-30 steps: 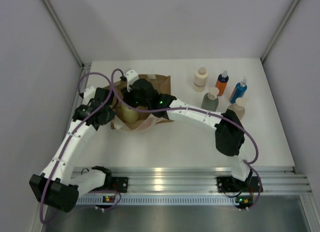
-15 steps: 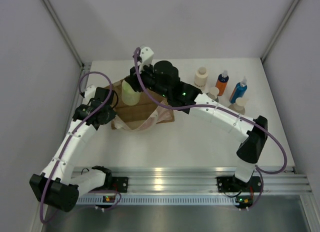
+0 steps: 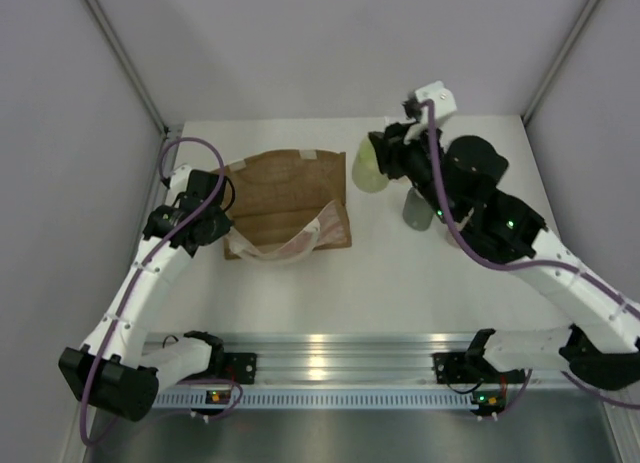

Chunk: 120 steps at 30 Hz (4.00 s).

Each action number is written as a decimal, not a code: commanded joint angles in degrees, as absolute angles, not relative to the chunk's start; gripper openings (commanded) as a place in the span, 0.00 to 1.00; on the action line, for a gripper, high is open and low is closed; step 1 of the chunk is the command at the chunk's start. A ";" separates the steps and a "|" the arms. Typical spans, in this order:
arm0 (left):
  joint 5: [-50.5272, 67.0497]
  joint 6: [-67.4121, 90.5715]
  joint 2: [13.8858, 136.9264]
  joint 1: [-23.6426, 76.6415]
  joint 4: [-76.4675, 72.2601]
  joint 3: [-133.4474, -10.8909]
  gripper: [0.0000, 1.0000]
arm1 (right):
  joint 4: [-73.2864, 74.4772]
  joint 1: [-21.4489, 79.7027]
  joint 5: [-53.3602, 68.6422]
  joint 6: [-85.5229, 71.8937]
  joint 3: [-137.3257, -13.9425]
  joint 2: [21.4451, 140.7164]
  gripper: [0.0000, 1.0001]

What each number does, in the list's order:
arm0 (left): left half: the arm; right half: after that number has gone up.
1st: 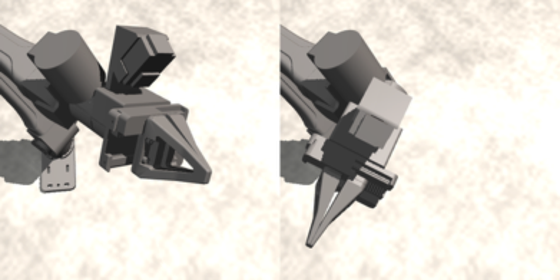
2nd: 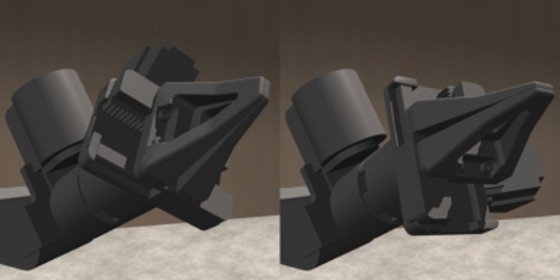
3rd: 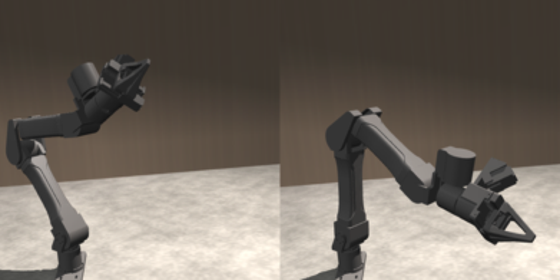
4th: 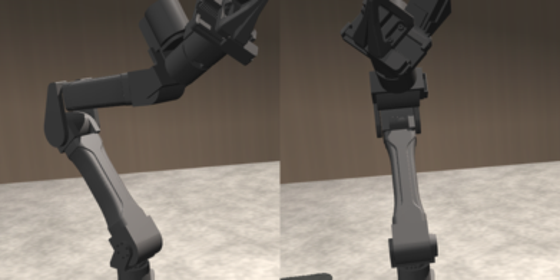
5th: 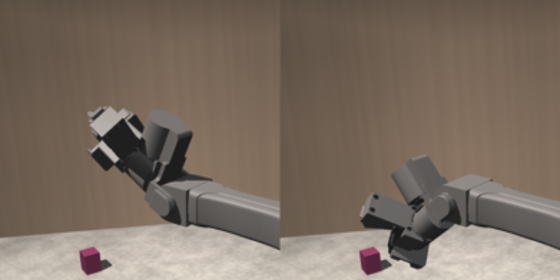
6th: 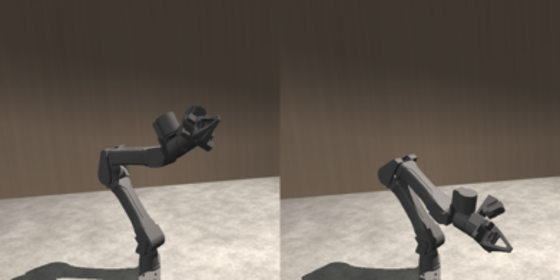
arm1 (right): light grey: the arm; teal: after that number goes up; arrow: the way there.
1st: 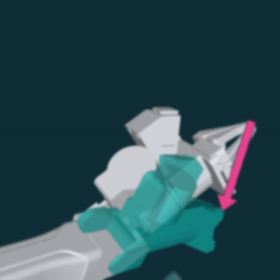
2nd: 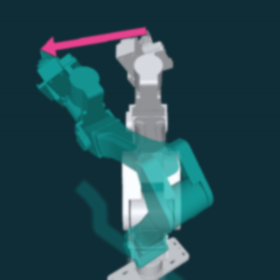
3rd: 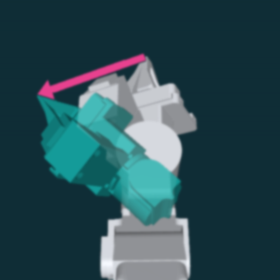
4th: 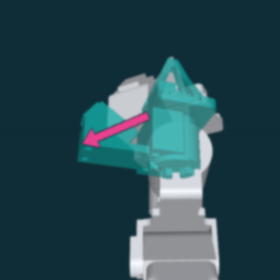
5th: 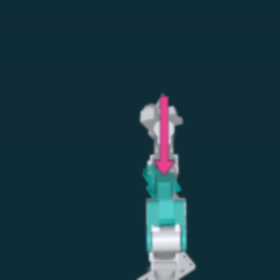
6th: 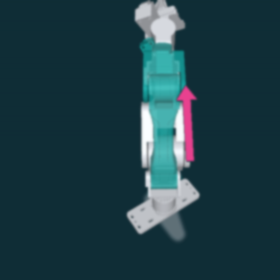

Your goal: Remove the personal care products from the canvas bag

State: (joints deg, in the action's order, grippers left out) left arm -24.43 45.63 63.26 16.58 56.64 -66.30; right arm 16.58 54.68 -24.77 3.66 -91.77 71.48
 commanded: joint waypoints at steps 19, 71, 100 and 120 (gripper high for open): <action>-22.33 42.02 67.50 16.35 56.78 -72.59 0.08 | 11.08 40.78 -45.61 -20.02 -27.88 32.26 0.00; -27.77 33.60 68.02 16.35 56.07 -78.65 0.64 | 13.97 40.08 -41.92 -11.86 -51.41 37.70 1.00; -36.21 17.59 48.97 16.35 58.97 -87.72 0.99 | 78.82 31.99 -50.17 -16.63 -97.91 38.23 1.00; -38.84 15.74 44.91 16.35 60.29 -82.44 0.99 | 62.06 31.99 -49.31 -12.75 -75.33 33.75 0.99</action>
State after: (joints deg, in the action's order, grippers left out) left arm -37.36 14.85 44.88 16.49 60.29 -82.39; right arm 67.92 32.75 -47.33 -14.09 -76.38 34.17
